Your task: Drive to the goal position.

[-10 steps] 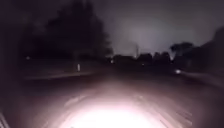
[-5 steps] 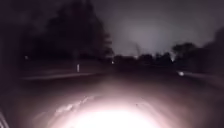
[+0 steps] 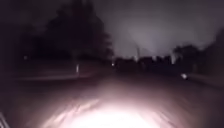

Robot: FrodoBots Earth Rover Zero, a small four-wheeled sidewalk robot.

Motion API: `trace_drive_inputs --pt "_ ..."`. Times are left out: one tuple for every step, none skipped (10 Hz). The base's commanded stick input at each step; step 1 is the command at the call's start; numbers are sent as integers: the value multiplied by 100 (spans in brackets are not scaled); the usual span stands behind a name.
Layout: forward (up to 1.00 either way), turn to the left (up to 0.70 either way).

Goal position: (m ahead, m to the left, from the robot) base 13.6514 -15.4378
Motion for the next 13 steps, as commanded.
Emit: trace_drive_inputs --pt "70 0" --pt "70 0" --pt "70 0" --pt "70 -26" --pt "70 -35" --pt "70 -35" --pt "70 -35" --pt "70 -35" --pt "70 -14" --pt "70 0" --pt "70 0" --pt "70 0" --pt "70 0"
